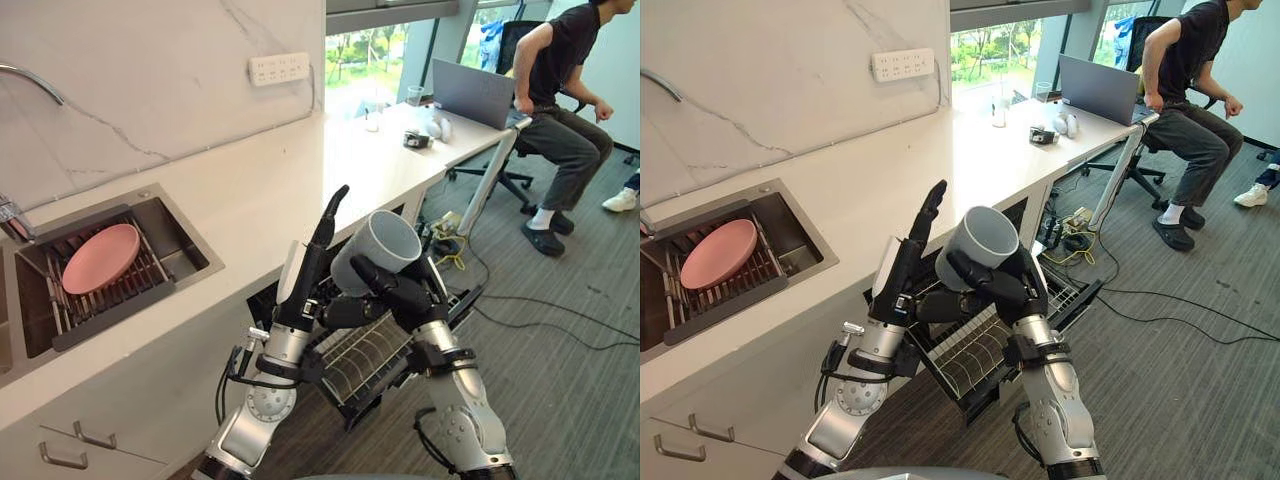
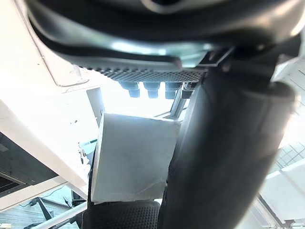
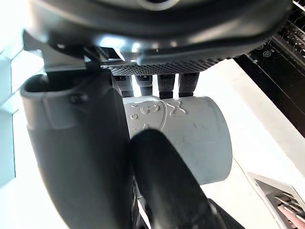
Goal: Walk over to the sink, pick up the cup, carry it to the dishwasher, place the cup inside the dishwasher, then close the dishwasher door
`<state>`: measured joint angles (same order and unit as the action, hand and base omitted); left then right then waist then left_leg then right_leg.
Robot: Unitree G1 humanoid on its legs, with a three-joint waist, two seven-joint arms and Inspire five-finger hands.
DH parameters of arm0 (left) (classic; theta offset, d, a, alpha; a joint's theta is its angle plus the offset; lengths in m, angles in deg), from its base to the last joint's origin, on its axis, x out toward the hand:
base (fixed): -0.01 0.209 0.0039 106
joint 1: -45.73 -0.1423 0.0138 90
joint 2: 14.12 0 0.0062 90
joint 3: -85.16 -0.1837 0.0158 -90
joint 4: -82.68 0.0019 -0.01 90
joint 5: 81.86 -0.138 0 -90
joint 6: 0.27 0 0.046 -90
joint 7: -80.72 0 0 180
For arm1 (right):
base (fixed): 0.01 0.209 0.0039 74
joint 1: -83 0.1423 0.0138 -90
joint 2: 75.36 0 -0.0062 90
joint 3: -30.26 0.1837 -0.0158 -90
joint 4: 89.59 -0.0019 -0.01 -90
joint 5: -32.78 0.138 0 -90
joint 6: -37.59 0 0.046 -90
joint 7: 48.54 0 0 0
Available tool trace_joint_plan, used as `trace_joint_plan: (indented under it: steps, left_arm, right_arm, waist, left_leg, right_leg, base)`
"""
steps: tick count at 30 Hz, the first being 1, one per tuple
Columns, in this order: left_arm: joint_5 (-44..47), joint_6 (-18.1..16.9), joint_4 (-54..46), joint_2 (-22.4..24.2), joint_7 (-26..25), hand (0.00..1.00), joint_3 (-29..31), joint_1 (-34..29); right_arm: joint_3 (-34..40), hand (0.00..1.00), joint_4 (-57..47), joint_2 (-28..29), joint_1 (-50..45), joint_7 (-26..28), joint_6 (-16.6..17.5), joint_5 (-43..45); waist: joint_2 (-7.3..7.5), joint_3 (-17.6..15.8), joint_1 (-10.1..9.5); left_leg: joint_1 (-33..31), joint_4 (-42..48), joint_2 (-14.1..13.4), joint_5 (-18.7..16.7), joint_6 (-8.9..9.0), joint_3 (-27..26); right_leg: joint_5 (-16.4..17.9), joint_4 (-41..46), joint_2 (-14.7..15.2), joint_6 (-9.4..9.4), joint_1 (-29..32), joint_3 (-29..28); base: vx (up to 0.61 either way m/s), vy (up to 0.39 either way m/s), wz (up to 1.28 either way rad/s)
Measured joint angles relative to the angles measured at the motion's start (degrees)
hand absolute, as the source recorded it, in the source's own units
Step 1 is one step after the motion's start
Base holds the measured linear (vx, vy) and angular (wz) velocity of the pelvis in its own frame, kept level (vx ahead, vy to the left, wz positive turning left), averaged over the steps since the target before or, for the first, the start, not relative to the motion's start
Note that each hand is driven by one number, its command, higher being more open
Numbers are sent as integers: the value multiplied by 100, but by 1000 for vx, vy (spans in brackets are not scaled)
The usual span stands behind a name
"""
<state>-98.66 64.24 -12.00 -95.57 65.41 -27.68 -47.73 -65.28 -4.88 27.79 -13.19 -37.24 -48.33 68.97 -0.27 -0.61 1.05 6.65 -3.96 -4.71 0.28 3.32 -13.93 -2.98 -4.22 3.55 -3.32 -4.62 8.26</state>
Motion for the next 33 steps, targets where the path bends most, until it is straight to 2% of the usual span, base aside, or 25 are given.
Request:
trace_joint_plan:
  steps: [4, 9, 15, 22, 25, 28, 33]
  left_arm:
    - [10, -39, -2, 75, -44, 100, 30, -23]
    - [289, -226, -105, 210, -98, 100, 230, -29]
    - [583, -482, -432, 207, -95, 100, 439, -63]
    - [579, -809, -455, 221, -170, 100, 801, -610]
    - [307, -964, -512, 302, -504, 100, 1097, -878]
    - [-92, -1041, -690, 474, -1278, 100, 1598, -1164]
    - [-704, -967, -693, 861, -3256, 100, 3302, -1579]
  right_arm:
    - [88, 0, 30, 34, 0, -33, 1, 184]
    - [346, 0, 64, 164, -1, -142, 12, 539]
    - [653, 0, 180, 195, -13, -261, 66, 544]
    - [1114, 0, 173, 199, -130, -262, 89, 549]
    - [1389, 0, 173, 201, -253, -252, 105, 592]
    - [1650, 0, 173, 214, -356, -237, 122, 639]
    - [2084, 0, 169, 250, -584, -62, 175, 635]
  waist:
    - [10, -6, -10]
    - [39, -25, -10]
    - [81, -52, -11]
    - [81, -52, -12]
    - [81, -52, -13]
    - [79, -53, -24]
    - [84, -58, -53]
  left_leg:
    - [0, 0, 0, 0, 0, 2]
    - [0, 0, -1, 0, 0, 3]
    - [-1, -4, 9, 0, -1, 10]
    - [-15, -5, 15, 0, -1, 88]
    - [-69, -6, 46, 8, -12, 199]
    - [-100, -6, 78, 13, -20, 290]
    - [-115, -30, 129, 25, -39, 571]
  right_leg:
    - [0, 0, 0, 0, 0, 2]
    - [0, 0, 0, 0, -1, 3]
    - [1, 0, 9, -1, -2, 10]
    - [12, -19, 24, -15, -36, 102]
    - [30, -29, 50, -36, -41, 184]
    - [48, -30, 83, -58, -63, 286]
    - [144, -24, 157, -90, -193, 576]
  base:
    - [0, 0, 0]
    - [0, 0, 0]
    - [0, 0, 0]
    - [-1, 1, 5]
    - [-12, -2, 17]
    - [-5, -2, 17]
    - [-6, -5, 27]
